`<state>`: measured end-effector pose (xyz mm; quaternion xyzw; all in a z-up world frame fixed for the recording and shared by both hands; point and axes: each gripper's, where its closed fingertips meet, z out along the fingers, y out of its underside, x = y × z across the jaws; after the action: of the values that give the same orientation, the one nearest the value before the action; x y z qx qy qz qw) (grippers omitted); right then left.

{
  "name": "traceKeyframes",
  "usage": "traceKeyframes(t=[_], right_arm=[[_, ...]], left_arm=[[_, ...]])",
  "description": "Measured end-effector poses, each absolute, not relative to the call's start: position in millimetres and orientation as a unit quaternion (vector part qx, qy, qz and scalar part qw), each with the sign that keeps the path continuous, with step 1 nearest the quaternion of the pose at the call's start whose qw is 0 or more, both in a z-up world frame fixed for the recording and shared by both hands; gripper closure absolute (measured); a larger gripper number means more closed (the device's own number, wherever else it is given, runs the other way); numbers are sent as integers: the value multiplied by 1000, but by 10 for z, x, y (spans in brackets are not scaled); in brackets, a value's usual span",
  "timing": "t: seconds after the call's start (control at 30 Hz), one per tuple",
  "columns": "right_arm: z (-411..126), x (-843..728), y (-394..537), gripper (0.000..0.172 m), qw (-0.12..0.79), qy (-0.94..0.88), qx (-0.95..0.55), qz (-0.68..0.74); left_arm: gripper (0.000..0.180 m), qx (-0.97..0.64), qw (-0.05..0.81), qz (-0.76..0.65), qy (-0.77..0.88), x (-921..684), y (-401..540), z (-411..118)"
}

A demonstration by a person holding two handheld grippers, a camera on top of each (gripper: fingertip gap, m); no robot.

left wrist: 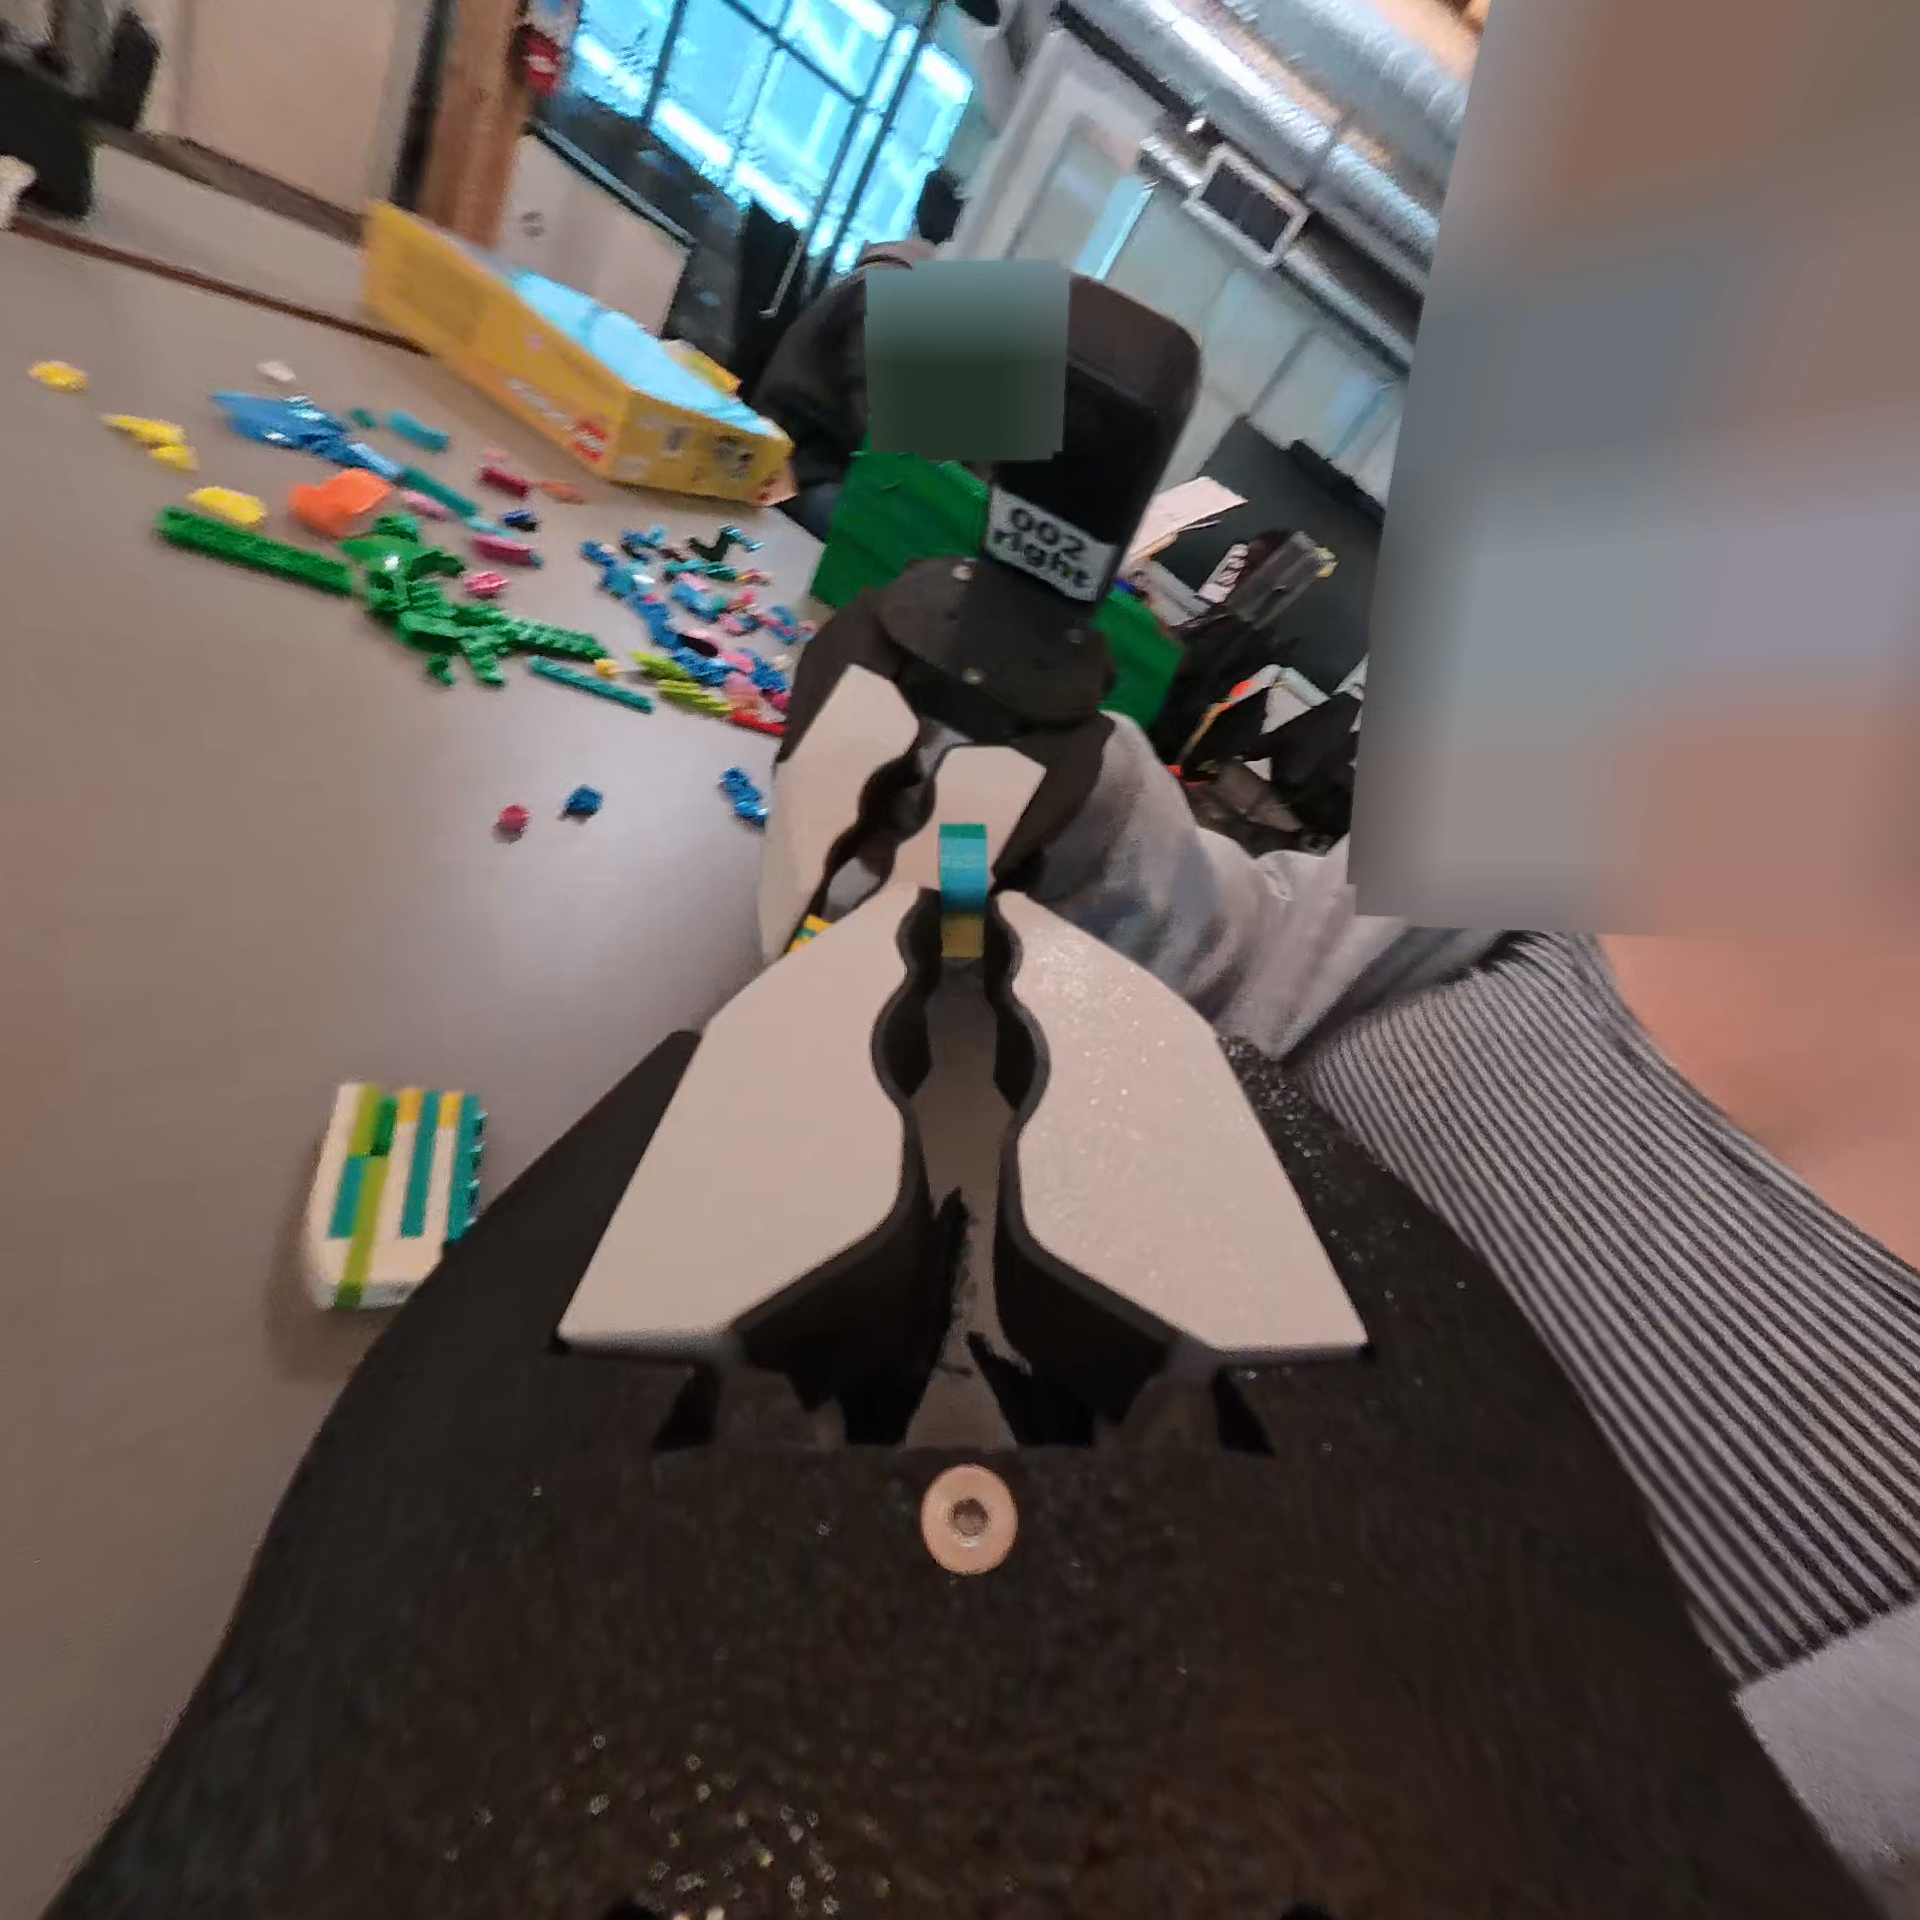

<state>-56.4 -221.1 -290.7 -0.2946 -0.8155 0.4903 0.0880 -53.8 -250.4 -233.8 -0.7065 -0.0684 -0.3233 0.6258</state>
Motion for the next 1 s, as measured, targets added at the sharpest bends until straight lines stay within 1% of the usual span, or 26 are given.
traceKeyframes(t=[0.1,0.13,0.2,0.23,0.27,0.3,0.4,0.53,0.63,0.67,0.7,0.83,0.97,1.0], right_arm=[[-3093,-553,-2158,165,84,-840,-311,437],[-3132,-561,-2147,162,85,-843,-315,427],[-3141,-576,-2153,139,90,-845,-314,424],[-3084,-579,-2191,135,92,-838,-308,442],[-2982,-558,-2267,134,80,-823,-300,476],[-2850,-523,-2354,136,56,-801,-294,519],[-2538,-482,-2483,150,-8,-730,-295,616],[-2515,-503,-2489,158,-9,-717,-297,630],[-2484,-497,-2492,161,-6,-713,-291,637],[-2461,-483,-2496,165,-11,-710,-287,643],[-2425,-444,-2511,166,-29,-703,-279,653],[-2221,-271,-2551,166,-147,-641,-249,711],[-2062,-137,-2578,168,-224,-593,-214,743],[-2022,-116,-2568,172,-237,-581,-206,751]], left_arm=[[173,-720,615,-308,-97,-610,-2482,-2424],[173,-721,613,-305,-103,-623,-2477,-2445],[173,-718,614,-307,-112,-641,-2468,-2462],[173,-715,616,-310,-114,-643,-2464,-2461],[173,-713,617,-314,-113,-633,-2461,-2457],[173,-713,616,-318,-108,-612,-2456,-2458],[173,-723,609,-314,-90,-538,-2428,-2484],[173,-732,602,-311,-75,-465,-2398,-2509],[173,-721,607,-327,-72,-449,-2413,-2464],[173,-715,608,-339,-65,-419,-2425,-2432],[173,-707,609,-356,-52,-368,-2444,-2391],[173,-659,614,-433,-22,-209,-2499,-2204],[173,-590,612,-527,-2,-82,-2571,-2040],[173,-570,615,-546,-2,-79,-2590,-1986]])
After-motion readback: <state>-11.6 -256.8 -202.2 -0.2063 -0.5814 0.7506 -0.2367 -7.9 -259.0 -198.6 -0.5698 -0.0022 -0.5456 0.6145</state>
